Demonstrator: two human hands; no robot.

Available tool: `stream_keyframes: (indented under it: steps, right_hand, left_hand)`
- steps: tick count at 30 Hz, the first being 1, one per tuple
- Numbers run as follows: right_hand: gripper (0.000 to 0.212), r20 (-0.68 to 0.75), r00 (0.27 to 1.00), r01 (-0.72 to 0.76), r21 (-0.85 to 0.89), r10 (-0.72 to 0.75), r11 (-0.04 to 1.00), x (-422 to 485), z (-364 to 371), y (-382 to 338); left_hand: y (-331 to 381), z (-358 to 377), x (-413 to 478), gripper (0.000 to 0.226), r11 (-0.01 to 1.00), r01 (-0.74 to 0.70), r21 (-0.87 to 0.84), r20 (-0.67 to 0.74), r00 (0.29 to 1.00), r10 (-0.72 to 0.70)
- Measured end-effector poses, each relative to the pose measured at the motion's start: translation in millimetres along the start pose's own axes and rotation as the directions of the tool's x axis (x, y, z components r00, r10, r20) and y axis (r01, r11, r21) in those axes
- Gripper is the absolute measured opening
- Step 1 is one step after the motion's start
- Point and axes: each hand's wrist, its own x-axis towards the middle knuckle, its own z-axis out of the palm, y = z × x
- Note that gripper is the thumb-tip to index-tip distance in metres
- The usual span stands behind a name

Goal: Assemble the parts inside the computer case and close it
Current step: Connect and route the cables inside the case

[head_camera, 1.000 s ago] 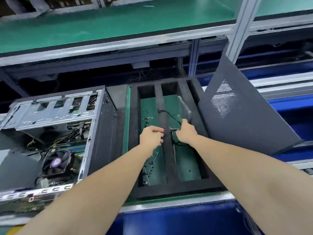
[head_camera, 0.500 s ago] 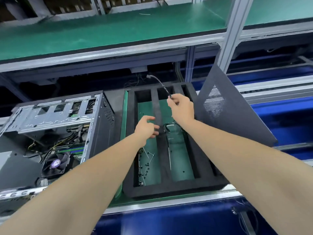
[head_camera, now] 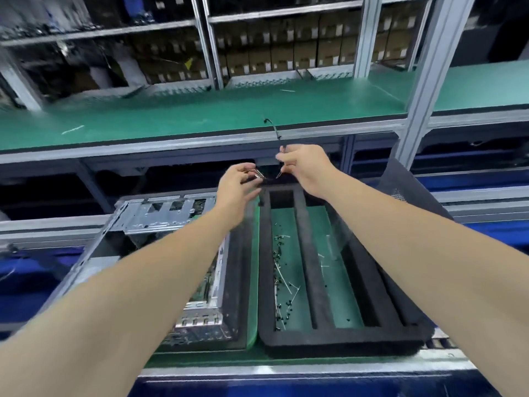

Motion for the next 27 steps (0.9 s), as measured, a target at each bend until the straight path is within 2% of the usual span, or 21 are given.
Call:
stream_keyframes:
  steps: [2,4,6,8,10,12,14,16,19,23,27]
  right_hand:
    - [0.036,0.072,0.997,0.028,-0.125,-0.019,0.992,-6.2,27.2,5.9]
    - [0.041,0.108,0.993,0.08,-0.256,-0.054,0.963,-13.8,55.4,12.4]
    - [0.034,0.128,0.988,0.119,-0.286,-0.085,0.951,-22.0,87.4,19.3]
    - [0.032,0.156,0.981,0.155,-0.262,-0.117,0.953,-28.7,118.1,27.2]
    - [0.019,0.202,0.968,0.203,-0.278,-0.15,0.939,-35.4,147.5,35.1]
    - [0.016,0.239,0.961,0.198,-0.25,-0.138,0.948,-40.8,168.6,43.7]
    - [0.017,0.265,0.961,0.129,-0.187,-0.076,0.974,-45.8,188.5,51.9]
    - [0.021,0.298,0.954,0.061,-0.138,-0.017,0.989,-51.3,205.6,57.7]
    - [0.021,0.313,0.95,0.036,-0.11,0.0,0.993,-57.9,226.6,62.4]
    - [0.019,0.301,0.953,0.075,-0.17,-0.021,0.983,-67.9,245.0,68.5]
    - [0.025,0.242,0.969,0.107,-0.219,-0.052,0.97,-77.7,253.7,79.9]
  left_hand:
    - [20.6,-28.8,-0.3,0.026,0.998,-0.052,-0.045,-0.036,0.998,0.05]
    - [35.9,-59.6,-0.3,0.025,0.997,-0.041,-0.071,-0.035,0.999,0.039]
    - [46.4,-96.1,-1.9,0.024,0.998,-0.057,0.04,0.005,0.998,0.057]
    - [50.8,-131.3,-3.4,0.017,0.96,-0.133,0.246,0.045,0.991,0.126]
    - [53.6,-164.5,-5.2,0.012,0.851,-0.211,0.481,0.065,0.977,0.205]
    - [53.4,-190.5,-2.2,0.018,0.685,-0.275,0.675,0.106,0.954,0.279]
    - [53.9,-215.7,3.4,0.021,0.623,-0.301,0.721,0.126,0.942,0.31]
    - [54.3,-237.6,6.6,0.019,0.66,-0.293,0.692,0.136,0.95,0.28]
    - [57.9,-261.2,0.7,0.014,0.794,-0.222,0.566,0.164,0.974,0.156]
    - [70.4,-272.1,-11.1,0.053,0.92,-0.178,0.349,0.297,0.952,0.072]
    - [77.5,-272.7,-20.1,0.06,0.989,-0.083,0.119,0.412,0.911,0.027]
